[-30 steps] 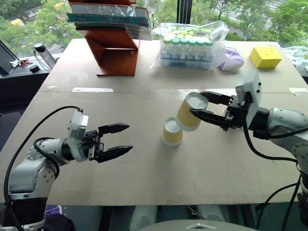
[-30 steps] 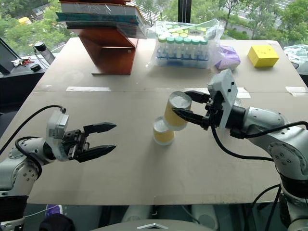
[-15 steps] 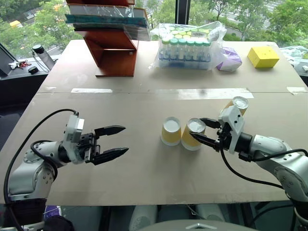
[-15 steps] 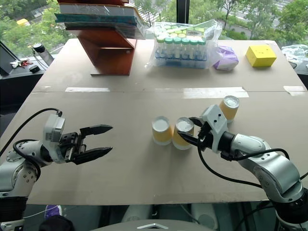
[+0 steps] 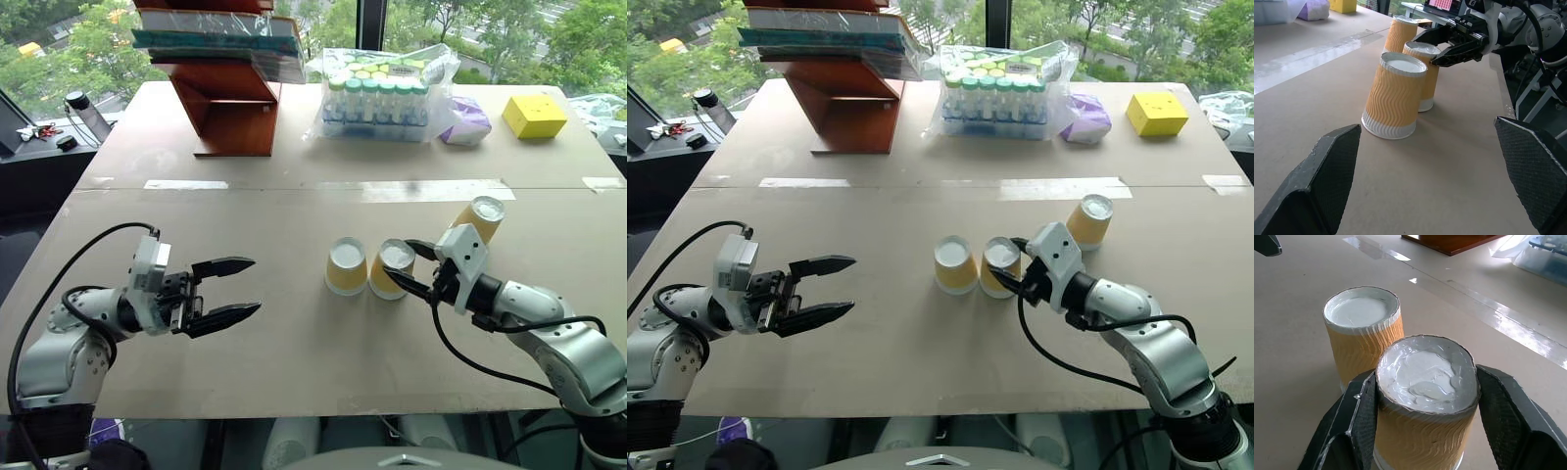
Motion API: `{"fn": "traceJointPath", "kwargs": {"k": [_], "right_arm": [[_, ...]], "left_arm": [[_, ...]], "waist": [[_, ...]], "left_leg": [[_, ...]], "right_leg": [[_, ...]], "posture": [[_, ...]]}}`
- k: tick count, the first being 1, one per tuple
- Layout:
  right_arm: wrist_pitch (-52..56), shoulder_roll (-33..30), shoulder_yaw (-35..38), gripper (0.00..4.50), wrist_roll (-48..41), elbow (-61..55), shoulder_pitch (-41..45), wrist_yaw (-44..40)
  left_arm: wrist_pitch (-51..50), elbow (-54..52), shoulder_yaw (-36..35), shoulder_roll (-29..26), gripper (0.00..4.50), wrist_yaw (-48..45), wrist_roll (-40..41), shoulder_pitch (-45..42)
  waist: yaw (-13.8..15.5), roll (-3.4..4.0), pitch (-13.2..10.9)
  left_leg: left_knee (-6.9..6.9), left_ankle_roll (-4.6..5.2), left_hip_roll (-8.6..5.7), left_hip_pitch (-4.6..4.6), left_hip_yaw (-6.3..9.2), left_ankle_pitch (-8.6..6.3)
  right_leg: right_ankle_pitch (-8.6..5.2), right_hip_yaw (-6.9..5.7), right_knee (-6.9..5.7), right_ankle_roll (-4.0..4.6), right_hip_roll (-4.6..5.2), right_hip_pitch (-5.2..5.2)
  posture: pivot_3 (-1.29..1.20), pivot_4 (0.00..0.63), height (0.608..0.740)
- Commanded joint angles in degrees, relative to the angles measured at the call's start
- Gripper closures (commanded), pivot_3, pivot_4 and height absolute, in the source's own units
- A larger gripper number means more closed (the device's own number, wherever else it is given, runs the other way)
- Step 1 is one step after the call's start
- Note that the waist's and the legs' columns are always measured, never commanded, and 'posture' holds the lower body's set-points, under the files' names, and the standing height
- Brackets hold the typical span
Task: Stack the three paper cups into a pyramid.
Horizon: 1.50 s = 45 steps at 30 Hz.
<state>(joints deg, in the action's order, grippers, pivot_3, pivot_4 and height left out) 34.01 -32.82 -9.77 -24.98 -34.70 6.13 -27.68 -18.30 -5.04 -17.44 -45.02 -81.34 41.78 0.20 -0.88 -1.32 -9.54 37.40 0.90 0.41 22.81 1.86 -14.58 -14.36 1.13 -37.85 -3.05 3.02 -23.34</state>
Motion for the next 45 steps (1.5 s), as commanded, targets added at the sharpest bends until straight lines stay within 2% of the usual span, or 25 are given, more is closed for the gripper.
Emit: {"fn": "traceJointPath", "kwargs": {"k": [1, 4, 10, 13, 17, 21, 27, 35, 38, 39, 42, 45], "right_arm": [[-2.20, -1.25, -0.30, 0.02, 2.27, -1.29, -1.19, -1.99], [-2.54, -1.26, 4.01, 0.02, 0.00, -3.94, -1.57, -2.86], [2.57, -3.47, 18.86, 0.02, -12.51, -10.60, -2.72, -3.21], [4.35, -5.67, 25.13, 0.02, -8.45, -5.87, -0.29, 2.17], [3.10, -6.85, 23.44, 0.02, -1.33, 2.37, 1.63, 5.10], [2.87, -3.75, 21.63, 0.02, 1.07, 9.24, 5.10, 7.12], [3.37, 1.17, 23.26, 0.02, 0.16, 16.67, 8.81, 8.44], [3.36, 3.17, 24.15, 0.02, -1.48, 20.66, 10.23, 7.01], [2.90, 3.10, 24.28, 0.83, -1.35, 21.75, 10.30, 6.65], [2.80, 2.96, 24.20, 1.33, -1.18, 21.79, 10.17, 6.46], [1.81, 2.40, 24.07, 2.44, -0.98, 20.88, 9.54, 5.31], [-0.37, 1.36, 24.00, 2.48, -0.34, 19.03, 9.26, 3.83]], "left_arm": [[0.05, -1.46, -0.56, -0.33, 0.00, -0.10, 0.56, -0.34], [-0.85, -2.48, -0.15, -0.19, 0.00, 0.75, 1.00, -1.13], [-2.33, -4.35, 0.36, 0.31, 0.00, 1.91, 1.79, -2.72], [-3.77, -5.55, 1.31, 1.03, 0.00, 3.16, 2.72, -4.95], [-5.44, -6.90, 2.57, 1.69, 0.00, 4.67, 3.37, -7.15], [-6.39, -7.31, 3.03, 1.78, 0.00, 5.39, 3.49, -8.35], [-8.18, -9.30, 2.14, 1.20, 0.00, 6.57, 5.20, -9.11], [-8.69, -10.40, 1.00, 2.06, 0.00, 9.01, 6.72, -10.23], [-9.22, -11.61, 1.47, 2.34, 0.00, 10.50, 7.05, -10.56], [-9.34, -11.81, 1.51, 2.40, 0.00, 10.90, 7.14, -10.66], [-9.85, -12.54, 1.68, 2.59, 0.00, 11.92, 7.32, -10.82], [-10.24, -13.30, 1.93, 2.89, 0.00, 12.72, 7.37, -10.71]], "waist": [[0.04, 0.01, -0.01], [0.08, 0.01, -0.01], [0.20, -0.01, 0.00], [0.16, 0.00, 0.00], [0.14, -0.06, 0.04], [-0.20, -0.01, 0.01], [-0.04, 0.02, -0.01], [0.04, 0.03, -0.02], [0.03, 0.03, -0.02], [0.04, 0.03, -0.02], [0.04, 0.03, -0.02], [0.03, 0.03, -0.02]], "left_leg": [[0.00, 0.00, 0.00, 0.00, 0.00, 0.00], [0.01, 0.00, -0.01, 0.01, -0.01, 0.00], [0.02, 0.00, -0.01, 0.02, 0.02, 0.00], [0.02, 0.00, -0.01, 0.01, 0.02, 0.00], [0.06, 0.00, -0.07, -0.01, -0.05, 0.00], [0.04, 0.00, -0.06, -0.03, -0.05, 0.00], [0.04, 0.00, -0.02, 0.00, -0.06, 0.00], [0.04, 0.00, -0.03, 0.00, -0.05, 0.00], [0.04, 0.00, -0.03, 0.00, -0.06, 0.00], [0.04, 0.00, -0.03, 0.00, -0.06, 0.00], [0.04, 0.00, -0.04, 0.00, -0.06, 0.00], [0.04, 0.00, -0.04, 0.00, -0.06, 0.00]], "right_leg": [[0.00, 0.00, 0.00, 0.00, 0.00, 0.00], [0.00, 0.01, 0.01, 0.00, 0.02, 0.00], [0.00, 0.00, 0.01, -0.01, 0.02, 0.02], [0.01, -0.01, 0.00, -0.01, 0.02, 0.03], [0.01, 0.06, 0.00, -0.01, 0.01, 0.05], [0.01, 0.11, -0.05, 0.00, -0.12, 0.03], [0.01, 0.14, -0.03, 0.00, -0.10, 0.02], [0.01, 0.13, -0.03, 0.00, -0.07, 0.02], [0.01, 0.13, -0.03, 0.00, -0.08, 0.02], [0.01, 0.14, -0.03, 0.00, -0.08, 0.02], [0.01, 0.14, -0.04, -0.01, -0.08, 0.02], [0.01, 0.13, -0.04, -0.01, -0.08, 0.02]], "posture": [[0.00, 0.150, 0.740], [0.00, 0.150, 0.740], [0.00, 0.150, 0.740], [0.00, 0.150, 0.740], [0.00, 0.150, 0.740], [0.00, 0.150, 0.740], [0.00, 0.150, 0.740], [0.00, 0.150, 0.740], [0.00, 0.150, 0.740], [0.00, 0.150, 0.740], [0.00, 0.150, 0.740], [0.00, 0.150, 0.740]]}}
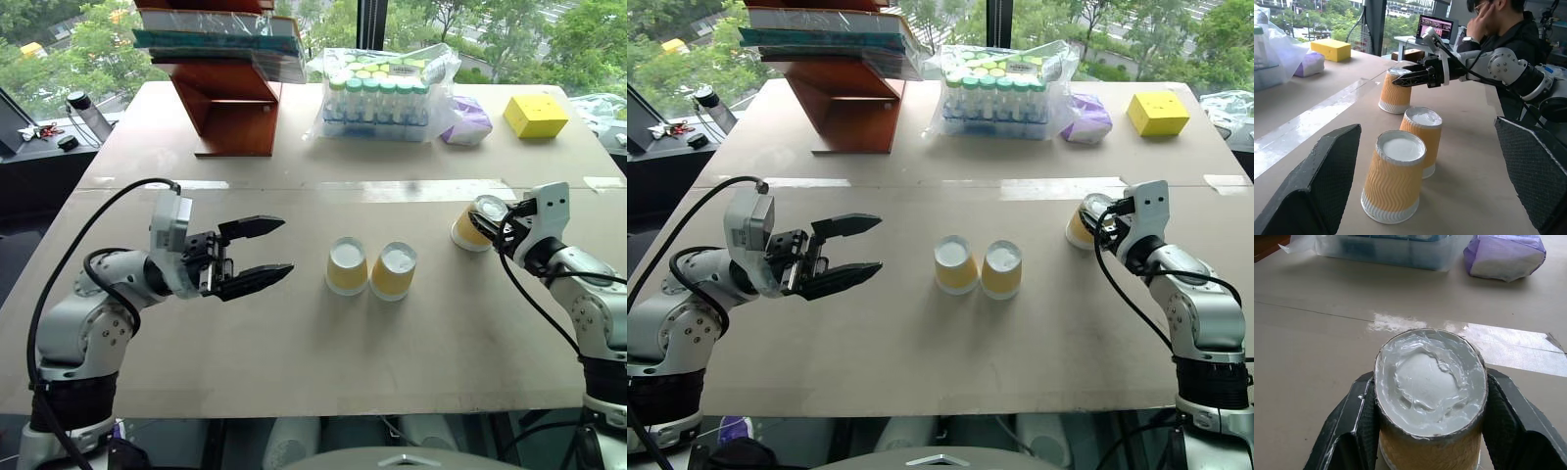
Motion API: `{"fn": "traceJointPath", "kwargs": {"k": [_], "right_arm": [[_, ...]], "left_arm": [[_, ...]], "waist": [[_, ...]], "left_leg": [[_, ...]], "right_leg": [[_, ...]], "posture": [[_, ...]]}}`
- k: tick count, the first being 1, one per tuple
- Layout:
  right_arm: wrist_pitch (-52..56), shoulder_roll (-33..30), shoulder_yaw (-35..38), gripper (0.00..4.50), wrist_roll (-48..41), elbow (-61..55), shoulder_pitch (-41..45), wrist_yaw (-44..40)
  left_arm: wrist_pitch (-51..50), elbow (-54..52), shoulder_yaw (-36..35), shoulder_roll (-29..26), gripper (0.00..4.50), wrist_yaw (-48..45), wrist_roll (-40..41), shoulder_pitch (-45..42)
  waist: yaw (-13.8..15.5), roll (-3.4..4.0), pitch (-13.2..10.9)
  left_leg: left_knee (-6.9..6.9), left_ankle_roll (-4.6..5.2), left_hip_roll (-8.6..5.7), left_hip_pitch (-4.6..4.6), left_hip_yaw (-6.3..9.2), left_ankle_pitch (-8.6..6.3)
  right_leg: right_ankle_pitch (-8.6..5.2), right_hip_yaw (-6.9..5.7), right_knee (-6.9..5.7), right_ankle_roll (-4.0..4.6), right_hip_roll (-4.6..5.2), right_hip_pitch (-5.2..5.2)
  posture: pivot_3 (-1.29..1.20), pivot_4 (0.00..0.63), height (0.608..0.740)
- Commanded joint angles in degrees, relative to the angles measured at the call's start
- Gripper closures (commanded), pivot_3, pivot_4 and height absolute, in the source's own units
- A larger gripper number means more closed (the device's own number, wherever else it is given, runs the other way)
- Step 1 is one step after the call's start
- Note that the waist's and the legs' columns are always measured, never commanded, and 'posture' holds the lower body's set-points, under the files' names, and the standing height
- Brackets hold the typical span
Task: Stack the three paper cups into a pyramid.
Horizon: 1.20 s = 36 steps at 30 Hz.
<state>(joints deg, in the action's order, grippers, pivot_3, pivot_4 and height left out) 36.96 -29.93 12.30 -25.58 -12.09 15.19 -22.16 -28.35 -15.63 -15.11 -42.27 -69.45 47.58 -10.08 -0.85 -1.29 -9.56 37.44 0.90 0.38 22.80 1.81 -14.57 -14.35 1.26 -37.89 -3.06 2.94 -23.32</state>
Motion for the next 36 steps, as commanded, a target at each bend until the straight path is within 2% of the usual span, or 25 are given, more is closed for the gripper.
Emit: {"fn": "traceJointPath", "kwargs": {"k": [1, 5, 9, 16, 21, 33, 36], "right_arm": [[-4.05, -1.72, 1.95, 2.48, -0.02, -4.52, 0.28, -2.38], [-1.59, -2.64, 0.14, 2.48, -5.54, -13.51, 2.13, -6.52], [5.93, -2.32, -3.85, 2.48, -15.59, -23.35, 8.12, -8.04], [15.76, -5.64, -10.54, 2.48, -23.07, -27.72, 15.71, -9.33], [17.83, -7.48, -12.40, 2.48, -24.09, -27.74, 15.79, -9.72], [15.39, -8.17, -18.87, 2.48, -15.86, -22.55, 16.38, -11.14], [15.66, -8.48, -19.18, 1.00, -15.55, -22.32, 16.76, -11.93]], "left_arm": [[-0.25, -2.77, -0.41, 0.23, 0.00, 1.05, 1.54, -0.33], [-0.04, -1.84, -0.67, 0.48, 0.00, 1.49, 0.97, 0.26], [0.64, -0.17, -0.62, 0.34, 0.00, 0.61, -0.07, 0.81], [0.51, 1.04, 0.04, 0.04, 0.00, 0.36, -0.59, -0.31], [0.19, 0.61, 0.10, 0.02, 0.00, 0.67, -0.61, -0.22], [-1.52, -2.87, -0.79, -0.28, 0.00, 2.82, 0.75, 1.36], [-1.73, -3.00, -0.60, -0.32, 0.00, 3.07, 0.88, 1.28]], "waist": [[0.00, 0.00, 0.00], [-0.14, 0.05, -0.03], [-0.42, 0.09, -0.05], [0.30, 0.06, -0.04], [0.08, 0.05, -0.04], [-0.03, 0.03, -0.02], [-0.03, 0.01, -0.01]], "left_leg": [[0.00, 0.00, 0.00, 0.00, 0.00, 0.00], [0.00, 0.00, 0.01, -0.01, 0.01, 0.00], [0.00, 0.00, 0.08, -0.04, 0.03, 0.00], [0.03, 0.00, 0.00, 0.06, 0.11, 0.00], [0.04, 0.00, -0.04, 0.08, 0.08, 0.00], [0.03, 0.00, 0.00, 0.04, 0.11, 0.00], [0.03, 0.00, 0.00, 0.01, 0.11, 0.00]], "right_leg": [[0.00, 0.00, 0.00, 0.00, 0.00, 0.00], [0.00, 0.00, -0.01, 0.00, -0.02, 0.00], [0.00, 0.01, -0.05, 0.00, -0.06, -0.01], [0.00, -0.12, 0.04, 0.00, 0.10, 0.01], [0.00, -0.12, 0.06, 0.00, 0.15, 0.00], [0.00, -0.14, 0.02, 0.00, 0.09, 0.00], [0.00, -0.14, 0.00, 0.00, 0.08, 0.01]], "posture": [[0.00, 0.150, 0.740], [0.00, 0.150, 0.740], [0.00, 0.150, 0.740], [0.00, 0.150, 0.740], [0.00, 0.150, 0.740], [0.00, 0.150, 0.740], [0.00, 0.150, 0.740]]}}
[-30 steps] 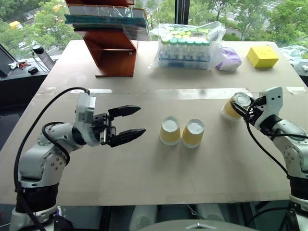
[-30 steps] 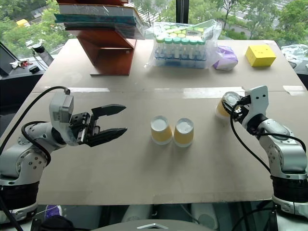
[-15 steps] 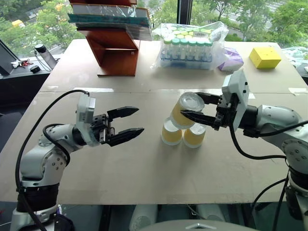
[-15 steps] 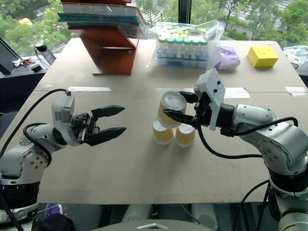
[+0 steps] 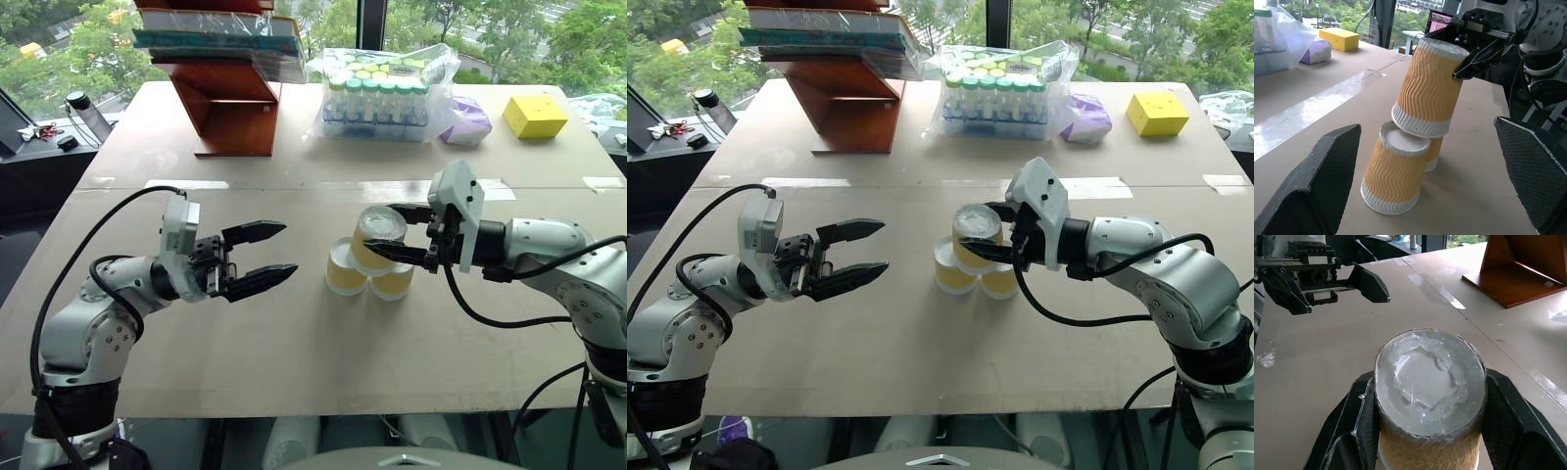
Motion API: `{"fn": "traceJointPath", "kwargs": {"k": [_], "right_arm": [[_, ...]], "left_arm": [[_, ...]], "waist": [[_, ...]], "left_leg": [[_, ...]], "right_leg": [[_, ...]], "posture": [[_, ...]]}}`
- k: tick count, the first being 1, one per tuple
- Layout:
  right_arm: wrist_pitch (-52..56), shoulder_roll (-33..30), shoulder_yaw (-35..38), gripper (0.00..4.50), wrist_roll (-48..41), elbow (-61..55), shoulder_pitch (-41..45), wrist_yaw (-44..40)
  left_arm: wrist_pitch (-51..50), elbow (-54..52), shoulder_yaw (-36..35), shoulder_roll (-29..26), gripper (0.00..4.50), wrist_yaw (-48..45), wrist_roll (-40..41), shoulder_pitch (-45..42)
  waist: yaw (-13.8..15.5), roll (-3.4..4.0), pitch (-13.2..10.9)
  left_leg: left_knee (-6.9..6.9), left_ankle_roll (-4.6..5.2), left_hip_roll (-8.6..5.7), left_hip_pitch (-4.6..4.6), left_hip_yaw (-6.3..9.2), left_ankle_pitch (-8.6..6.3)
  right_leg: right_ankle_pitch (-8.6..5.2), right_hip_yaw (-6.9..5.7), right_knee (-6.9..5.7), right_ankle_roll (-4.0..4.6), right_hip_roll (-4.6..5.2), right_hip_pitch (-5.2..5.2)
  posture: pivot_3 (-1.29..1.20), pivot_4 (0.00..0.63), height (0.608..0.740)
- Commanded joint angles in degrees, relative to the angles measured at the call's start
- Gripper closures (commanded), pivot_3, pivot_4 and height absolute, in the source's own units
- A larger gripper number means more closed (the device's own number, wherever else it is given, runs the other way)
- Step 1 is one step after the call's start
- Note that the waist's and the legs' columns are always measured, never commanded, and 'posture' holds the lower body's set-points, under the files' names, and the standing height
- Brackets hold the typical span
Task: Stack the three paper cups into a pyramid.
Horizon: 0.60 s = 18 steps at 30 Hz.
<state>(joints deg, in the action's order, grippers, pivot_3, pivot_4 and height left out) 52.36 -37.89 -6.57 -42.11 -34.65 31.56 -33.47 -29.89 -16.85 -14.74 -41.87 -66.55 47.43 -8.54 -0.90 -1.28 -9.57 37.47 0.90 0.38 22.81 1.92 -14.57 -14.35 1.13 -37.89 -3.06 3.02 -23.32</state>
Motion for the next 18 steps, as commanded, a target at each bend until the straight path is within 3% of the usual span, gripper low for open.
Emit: {"fn": "traceJointPath", "kwargs": {"k": [1, 2, 6, 10, 15, 18], "right_arm": [[0.42, -0.53, -0.17, 0.59, 0.81, 0.05, 0.60, -0.82], [0.59, -0.63, 0.18, 0.09, 0.62, -0.32, 0.87, -0.91], [0.53, -0.85, 3.62, 0.04, -0.88, -2.39, 1.34, -0.74], [-3.51, -0.52, 11.88, 0.04, -4.51, -6.55, -1.82, -1.13], [-8.04, -3.78, 22.61, 0.04, -1.81, -11.49, -15.20, -1.10], [-8.04, -4.07, 33.47, 0.04, -4.89, -15.18, -29.13, -2.39]], "left_arm": [[-0.23, -1.81, -0.87, -0.72, 0.00, 0.24, 0.99, -0.29], [-0.24, -1.92, -0.69, -0.68, 0.00, 0.45, 0.80, -0.28], [0.69, -2.24, 0.60, -0.46, 0.00, 2.12, -1.90, 0.28], [1.23, -3.00, 2.54, -0.23, 0.00, 5.00, -5.50, 2.20], [4.30, -2.05, 3.01, -0.57, 0.00, 5.14, -9.51, 6.51], [5.64, 0.80, 1.60, -0.82, 0.00, 4.31, -10.26, 8.26]], "waist": [[0.03, 0.01, -0.01], [0.03, 0.01, -0.01], [0.06, 0.02, -0.01], [0.13, 0.01, -0.01], [0.59, 0.00, 0.00], [0.73, 0.00, 0.00]], "left_leg": [[0.00, 0.00, 0.00, 0.00, 0.00, 0.00], [0.00, 0.00, 0.00, 0.01, 0.00, 0.00], [0.00, 0.00, 0.00, 0.04, 0.00, 0.00], [-0.01, 0.00, 0.00, 0.05, 0.00, 0.00], [-0.07, 0.00, -0.01, 0.11, 0.02, 0.00], [-0.05, 0.00, -0.01, 0.08, -0.02, 0.00]], "right_leg": [[0.00, 0.00, 0.00, 0.00, 0.00, 0.00], [0.00, 0.00, 0.00, 0.00, 0.00, 0.00], [0.00, 0.00, 0.03, 0.00, 0.01, -0.01], [0.00, 0.00, 0.04, 0.00, 0.03, -0.01], [-0.01, -0.05, 0.16, -0.01, 0.05, 0.00], [0.00, -0.01, 0.11, -0.01, 0.05, 0.00]], "posture": [[0.00, 0.150, 0.740], [0.00, 0.150, 0.740], [0.00, 0.150, 0.740], [0.00, 0.150, 0.740], [0.00, 0.150, 0.740], [0.00, 0.150, 0.740]]}}
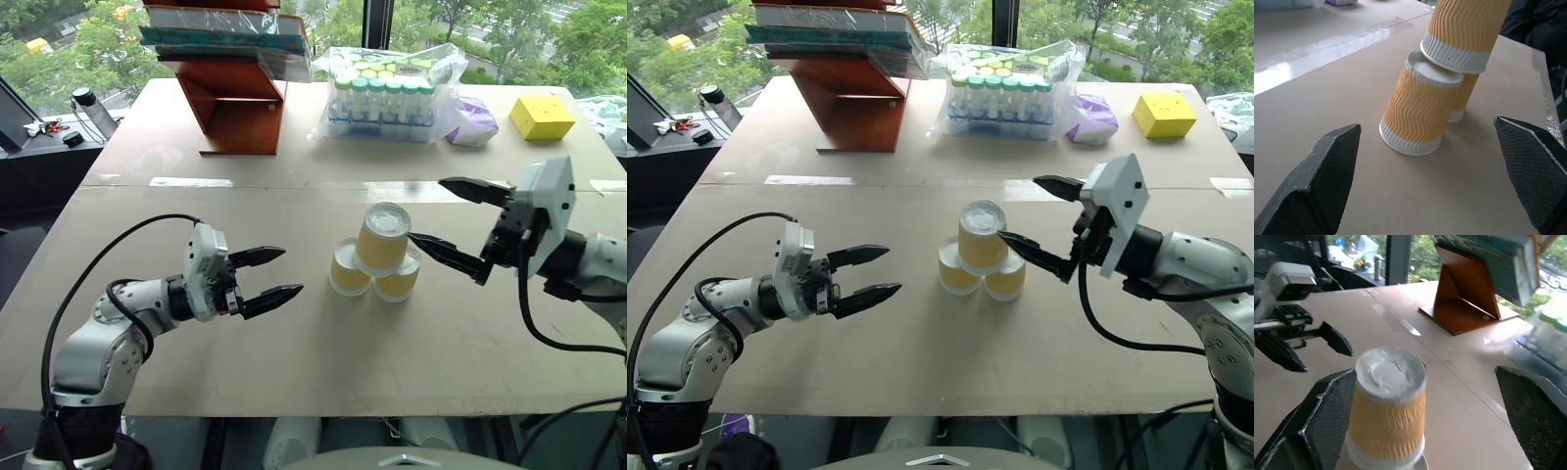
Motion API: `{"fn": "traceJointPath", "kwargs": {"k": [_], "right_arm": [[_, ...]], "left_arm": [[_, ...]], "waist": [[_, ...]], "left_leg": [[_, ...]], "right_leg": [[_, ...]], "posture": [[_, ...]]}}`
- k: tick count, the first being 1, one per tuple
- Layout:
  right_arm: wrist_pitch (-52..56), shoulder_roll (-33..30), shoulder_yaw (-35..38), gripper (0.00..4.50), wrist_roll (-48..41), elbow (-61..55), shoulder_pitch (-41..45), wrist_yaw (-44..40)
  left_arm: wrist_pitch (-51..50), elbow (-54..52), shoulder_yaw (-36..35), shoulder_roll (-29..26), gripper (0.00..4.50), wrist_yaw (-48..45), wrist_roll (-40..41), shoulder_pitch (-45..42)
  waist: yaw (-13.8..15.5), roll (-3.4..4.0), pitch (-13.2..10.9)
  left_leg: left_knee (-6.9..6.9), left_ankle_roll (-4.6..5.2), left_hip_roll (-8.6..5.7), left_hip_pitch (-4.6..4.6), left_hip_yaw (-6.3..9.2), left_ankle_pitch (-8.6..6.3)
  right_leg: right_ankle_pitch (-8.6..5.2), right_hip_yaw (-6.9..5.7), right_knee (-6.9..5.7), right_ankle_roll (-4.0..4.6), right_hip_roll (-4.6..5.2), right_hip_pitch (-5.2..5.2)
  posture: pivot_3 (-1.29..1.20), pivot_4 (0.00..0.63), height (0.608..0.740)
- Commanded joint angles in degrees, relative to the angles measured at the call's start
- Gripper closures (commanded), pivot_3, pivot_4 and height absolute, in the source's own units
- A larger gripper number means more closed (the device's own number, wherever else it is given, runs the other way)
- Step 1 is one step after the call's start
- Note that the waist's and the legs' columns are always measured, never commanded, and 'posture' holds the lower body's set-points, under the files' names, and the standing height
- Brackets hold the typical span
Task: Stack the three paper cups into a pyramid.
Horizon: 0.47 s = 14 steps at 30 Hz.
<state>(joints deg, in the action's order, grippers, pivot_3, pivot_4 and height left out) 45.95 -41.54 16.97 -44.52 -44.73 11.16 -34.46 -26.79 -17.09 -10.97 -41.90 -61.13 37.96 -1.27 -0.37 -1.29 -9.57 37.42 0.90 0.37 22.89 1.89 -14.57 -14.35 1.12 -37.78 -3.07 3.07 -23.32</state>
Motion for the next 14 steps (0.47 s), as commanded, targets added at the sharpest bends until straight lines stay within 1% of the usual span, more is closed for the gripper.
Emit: {"fn": "traceJointPath", "kwargs": {"k": [1, 3, 5, 6, 9, 10, 12, 14], "right_arm": [[-2.22, -0.34, 12.58, 0.04, -2.29, -6.13, -14.15, -2.79], [-5.91, 1.20, 15.95, 0.04, 0.84, -7.01, -25.95, -7.08], [-12.08, 4.16, 18.32, 0.04, 4.42, -5.89, -37.55, -12.22], [-14.51, 5.39, 19.04, 0.04, 5.53, -4.99, -41.30, -13.90], [-19.88, 7.70, 19.86, 0.04, 7.77, -2.19, -47.35, -16.73], [-21.69, 8.18, 19.84, 0.04, 8.76, -0.91, -48.94, -17.71], [-24.26, 8.55, 19.35, 0.04, 10.22, 0.99, -50.82, -19.06], [-26.13, 8.38, 18.69, 0.04, 10.90, 2.14, -51.29, -19.81]], "left_arm": [[3.34, 1.91, -2.49, -0.80, 0.00, -1.32, -1.24, 1.44], [7.09, 3.75, -2.54, -1.02, 0.00, -2.65, -3.57, 2.88], [8.80, 5.86, -3.25, -0.55, 0.00, -2.93, -4.27, 4.33], [9.42, 6.55, -3.47, -0.35, 0.00, -3.22, -4.36, 5.01], [11.01, 7.66, -3.55, 0.05, 0.00, -3.50, -4.96, 6.20], [11.47, 7.74, -3.44, 0.29, 0.00, -3.37, -5.18, 6.58], [11.21, 7.58, -3.38, 0.53, 0.00, -2.90, -5.14, 7.26], [10.66, 7.15, -2.42, -0.35, 0.00, -2.52, -6.48, 8.18]], "waist": [[0.17, -0.01, 0.01], [0.23, 0.02, 0.03], [0.31, 0.02, 0.04], [0.18, 0.10, 0.06], [-0.59, 0.06, 0.10], [-0.60, 0.05, 0.11], [-0.42, 0.04, 0.11], [-0.38, 0.03, 0.11]], "left_leg": [[-0.01, 0.00, 0.00, 0.00, 0.04, 0.00], [-0.02, 0.00, 0.01, -0.07, 0.01, 0.00], [-0.06, 0.00, 0.03, -0.12, -0.02, 0.00], [-0.05, 0.00, 0.06, -0.13, -0.01, 0.00], [-0.02, 0.00, 0.08, -0.33, -0.08, -0.01], [0.00, 0.00, 0.12, -0.43, -0.20, 0.00], [0.04, 0.01, 0.14, -0.58, -0.22, 0.00], [0.02, 0.00, 0.16, -0.96, -0.25, -0.01]], "right_leg": [[-0.01, -0.04, -0.02, 0.01, 0.00, 0.02], [-0.01, -0.01, -0.03, 0.01, -0.05, 0.05], [-0.03, -0.10, 0.04, 0.03, -0.08, 0.14], [-0.03, -0.09, 0.03, 0.03, -0.10, 0.15], [-0.04, 0.07, 0.06, 0.02, -0.08, 0.27], [-0.13, 0.17, 0.08, 0.16, -0.08, 0.31], [-0.17, 0.18, 0.08, 0.14, -0.06, 0.47], [-0.28, 0.21, 0.10, 0.01, 0.01, 0.84]], "posture": [[0.00, 0.150, 0.740], [0.00, 0.150, 0.740], [0.00, 0.150, 0.740], [0.00, 0.150, 0.740], [0.00, 0.150, 0.740], [0.00, 0.150, 0.740], [0.00, 0.150, 0.740], [0.00, 0.150, 0.740]]}}
